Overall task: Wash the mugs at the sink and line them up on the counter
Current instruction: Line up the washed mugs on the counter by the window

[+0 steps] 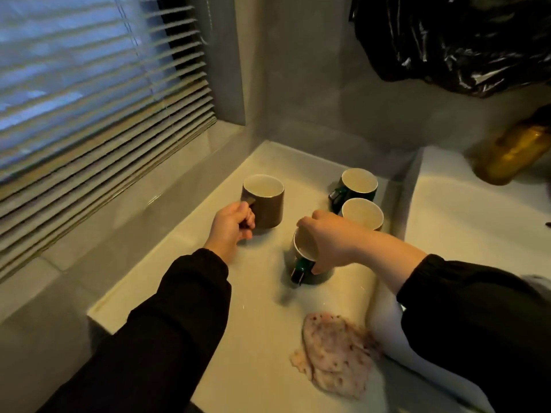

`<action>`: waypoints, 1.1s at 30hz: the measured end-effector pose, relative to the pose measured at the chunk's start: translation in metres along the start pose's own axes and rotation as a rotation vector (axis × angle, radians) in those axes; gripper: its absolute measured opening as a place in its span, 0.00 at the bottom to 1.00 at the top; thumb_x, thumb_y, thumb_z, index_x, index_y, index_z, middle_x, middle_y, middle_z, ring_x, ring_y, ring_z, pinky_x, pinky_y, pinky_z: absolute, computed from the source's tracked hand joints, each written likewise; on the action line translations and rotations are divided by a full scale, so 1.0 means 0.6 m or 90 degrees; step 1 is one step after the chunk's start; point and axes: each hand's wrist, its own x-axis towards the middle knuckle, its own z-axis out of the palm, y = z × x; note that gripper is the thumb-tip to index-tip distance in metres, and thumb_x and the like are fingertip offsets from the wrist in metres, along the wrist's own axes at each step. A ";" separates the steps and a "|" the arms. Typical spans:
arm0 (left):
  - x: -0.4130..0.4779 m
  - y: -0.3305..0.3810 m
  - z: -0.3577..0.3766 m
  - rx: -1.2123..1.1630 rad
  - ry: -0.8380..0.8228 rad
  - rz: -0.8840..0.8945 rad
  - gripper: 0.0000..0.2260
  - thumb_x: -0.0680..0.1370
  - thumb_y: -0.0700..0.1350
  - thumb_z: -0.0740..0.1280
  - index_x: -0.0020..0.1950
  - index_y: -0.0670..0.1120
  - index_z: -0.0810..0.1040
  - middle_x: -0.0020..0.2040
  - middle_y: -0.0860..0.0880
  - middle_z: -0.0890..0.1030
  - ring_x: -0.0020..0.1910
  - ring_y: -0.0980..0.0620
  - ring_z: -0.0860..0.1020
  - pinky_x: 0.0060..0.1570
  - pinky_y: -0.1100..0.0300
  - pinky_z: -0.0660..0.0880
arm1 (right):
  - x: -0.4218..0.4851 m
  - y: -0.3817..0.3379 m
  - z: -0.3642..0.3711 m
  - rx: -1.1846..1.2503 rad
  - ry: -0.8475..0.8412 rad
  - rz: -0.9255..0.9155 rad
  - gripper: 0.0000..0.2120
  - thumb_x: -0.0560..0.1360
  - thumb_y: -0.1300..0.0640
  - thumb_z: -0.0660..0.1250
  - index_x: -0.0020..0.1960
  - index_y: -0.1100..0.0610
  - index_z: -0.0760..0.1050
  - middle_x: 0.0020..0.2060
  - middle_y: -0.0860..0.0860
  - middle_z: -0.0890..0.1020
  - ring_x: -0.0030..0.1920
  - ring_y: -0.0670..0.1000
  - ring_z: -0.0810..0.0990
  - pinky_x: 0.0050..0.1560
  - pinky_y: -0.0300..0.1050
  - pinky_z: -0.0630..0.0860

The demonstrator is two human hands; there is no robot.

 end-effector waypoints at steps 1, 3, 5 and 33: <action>0.006 0.014 -0.004 0.015 -0.003 -0.019 0.15 0.83 0.42 0.55 0.35 0.43 0.68 0.33 0.47 0.68 0.33 0.52 0.68 0.27 0.64 0.65 | 0.005 0.000 -0.008 0.015 -0.007 -0.001 0.40 0.64 0.47 0.77 0.71 0.51 0.62 0.60 0.53 0.72 0.57 0.55 0.73 0.51 0.48 0.77; 0.020 0.044 -0.012 0.037 -0.008 -0.062 0.15 0.83 0.41 0.55 0.36 0.43 0.69 0.33 0.46 0.69 0.34 0.52 0.69 0.27 0.65 0.67 | 0.019 -0.002 -0.030 0.029 -0.018 -0.002 0.40 0.64 0.48 0.77 0.70 0.51 0.63 0.60 0.52 0.71 0.57 0.54 0.72 0.50 0.48 0.77; 0.038 0.075 -0.019 0.044 -0.011 -0.096 0.15 0.83 0.41 0.55 0.36 0.43 0.70 0.34 0.46 0.69 0.34 0.53 0.69 0.26 0.66 0.68 | 0.040 0.000 -0.061 0.046 -0.023 0.007 0.40 0.63 0.48 0.77 0.70 0.51 0.63 0.60 0.52 0.71 0.56 0.54 0.72 0.50 0.49 0.77; 0.381 0.048 0.014 0.010 -0.156 -0.134 0.13 0.82 0.38 0.56 0.39 0.43 0.72 0.38 0.48 0.73 0.38 0.52 0.72 0.40 0.60 0.71 | 0.360 0.177 -0.160 0.150 -0.019 0.162 0.43 0.64 0.54 0.76 0.74 0.51 0.60 0.65 0.54 0.68 0.64 0.57 0.70 0.59 0.45 0.71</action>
